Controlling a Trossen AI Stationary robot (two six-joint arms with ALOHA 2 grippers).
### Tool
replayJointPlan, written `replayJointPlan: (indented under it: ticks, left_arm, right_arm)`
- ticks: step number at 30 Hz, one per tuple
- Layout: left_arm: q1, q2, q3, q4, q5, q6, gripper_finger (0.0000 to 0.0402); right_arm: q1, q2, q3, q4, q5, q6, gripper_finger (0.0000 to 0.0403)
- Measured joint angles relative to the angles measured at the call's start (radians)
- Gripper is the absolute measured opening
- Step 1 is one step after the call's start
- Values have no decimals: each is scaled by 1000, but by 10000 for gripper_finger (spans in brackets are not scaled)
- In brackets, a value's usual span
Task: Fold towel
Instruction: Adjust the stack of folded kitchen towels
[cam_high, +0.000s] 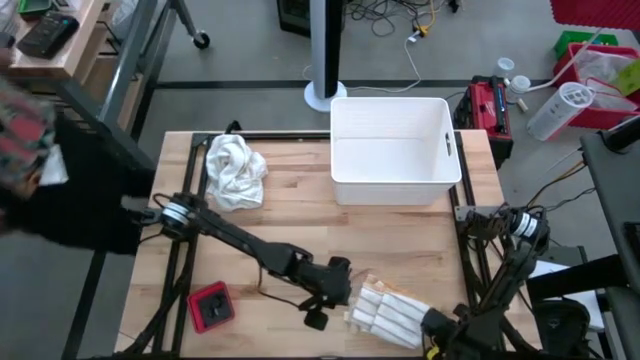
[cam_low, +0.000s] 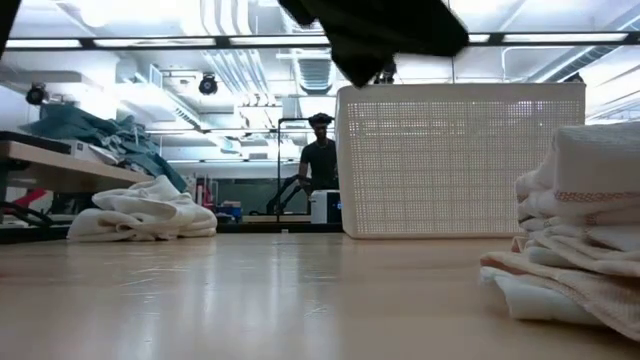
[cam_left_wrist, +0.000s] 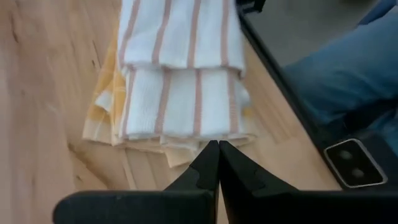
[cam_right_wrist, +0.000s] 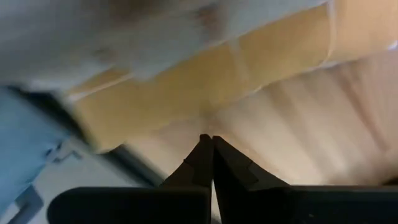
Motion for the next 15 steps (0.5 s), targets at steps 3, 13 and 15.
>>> replayJointPlan:
  ticks: [3,13,15]
  left_arm:
    - [-10,-59,-73,44,-43,9,0]
    - [-47,-190,-430,330,-108,-133,0]
    - [-53,-200,-487,413,-112,-149,0]
  right_arm:
    - [-13,-7,-57,45,-4,-15,0]
    - [-78,-14,-71,70,17,-153,0]
    - [-111,-13,-75,75,14,-189,0]
